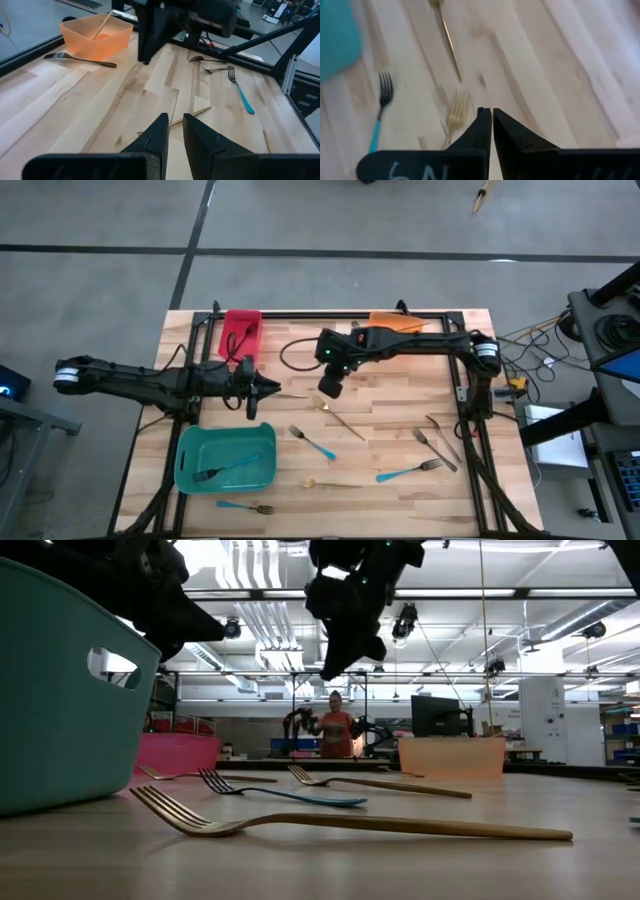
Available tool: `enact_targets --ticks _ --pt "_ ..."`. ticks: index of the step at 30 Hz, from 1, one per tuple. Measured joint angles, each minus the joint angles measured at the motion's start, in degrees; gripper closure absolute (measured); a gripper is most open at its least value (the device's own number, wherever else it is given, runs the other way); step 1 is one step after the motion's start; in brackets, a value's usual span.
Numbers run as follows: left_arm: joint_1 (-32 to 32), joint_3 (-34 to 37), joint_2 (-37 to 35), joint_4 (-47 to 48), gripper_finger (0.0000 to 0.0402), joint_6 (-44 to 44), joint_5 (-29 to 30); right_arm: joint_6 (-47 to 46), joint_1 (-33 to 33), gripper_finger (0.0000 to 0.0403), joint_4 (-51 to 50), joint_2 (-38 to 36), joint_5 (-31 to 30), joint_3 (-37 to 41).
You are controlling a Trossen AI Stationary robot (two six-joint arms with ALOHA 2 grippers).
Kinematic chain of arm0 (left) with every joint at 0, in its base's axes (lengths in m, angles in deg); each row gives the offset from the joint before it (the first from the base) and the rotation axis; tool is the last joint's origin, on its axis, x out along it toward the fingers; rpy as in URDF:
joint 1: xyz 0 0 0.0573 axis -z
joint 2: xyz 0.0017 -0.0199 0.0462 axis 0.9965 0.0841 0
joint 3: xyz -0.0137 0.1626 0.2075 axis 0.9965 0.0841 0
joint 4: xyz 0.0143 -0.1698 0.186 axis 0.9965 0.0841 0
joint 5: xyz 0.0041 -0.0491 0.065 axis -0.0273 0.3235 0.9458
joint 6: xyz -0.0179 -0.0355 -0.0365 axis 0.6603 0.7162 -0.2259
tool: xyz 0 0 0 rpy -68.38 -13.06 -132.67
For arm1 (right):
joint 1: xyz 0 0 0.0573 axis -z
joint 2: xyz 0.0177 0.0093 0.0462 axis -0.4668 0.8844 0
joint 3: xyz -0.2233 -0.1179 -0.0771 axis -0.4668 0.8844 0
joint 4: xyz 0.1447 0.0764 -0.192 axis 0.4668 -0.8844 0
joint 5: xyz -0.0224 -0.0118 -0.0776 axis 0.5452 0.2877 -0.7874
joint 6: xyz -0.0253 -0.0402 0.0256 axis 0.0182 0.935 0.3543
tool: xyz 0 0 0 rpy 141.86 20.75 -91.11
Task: Sort silverware by color (type)
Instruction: Put the gold fork into the orange bin
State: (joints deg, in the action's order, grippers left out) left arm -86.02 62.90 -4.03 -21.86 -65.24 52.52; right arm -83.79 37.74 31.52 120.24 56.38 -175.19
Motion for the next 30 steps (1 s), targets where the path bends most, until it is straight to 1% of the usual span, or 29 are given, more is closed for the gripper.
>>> enact_targets --ticks 3,8,15,20,24,30 --pt "0.00 0.00 0.00 -0.03 0.0362 0.00 0.17 -0.93 -0.02 0.0394 -3.70 0.90 0.02 -0.52" --pt "0.00 0.00 0.00 -0.04 0.0362 0.00 0.26 -2.93 -0.82 0.0394 -6.69 1.81 0.00 1.47" --pt "0.00 0.00 0.01 -0.07 0.0362 -0.01 0.37 -2.82 -1.03 0.0394 -6.10 1.88 -0.01 2.52" --pt "0.00 0.00 0.00 -0.09 0.0362 -0.02 0.37 0.16 -1.05 0.0394 -4.76 1.86 -0.11 3.06" --pt "0.00 0.00 0.00 -0.05 0.0362 0.00 0.37 -0.04 -1.39 0.0394 -4.40 1.88 -0.07 3.99" --pt "0.00 0.00 0.02 0.65 0.0362 -0.02 0.37 -3.17 -2.79 0.0394 -4.43 1.86 0.02 7.08"
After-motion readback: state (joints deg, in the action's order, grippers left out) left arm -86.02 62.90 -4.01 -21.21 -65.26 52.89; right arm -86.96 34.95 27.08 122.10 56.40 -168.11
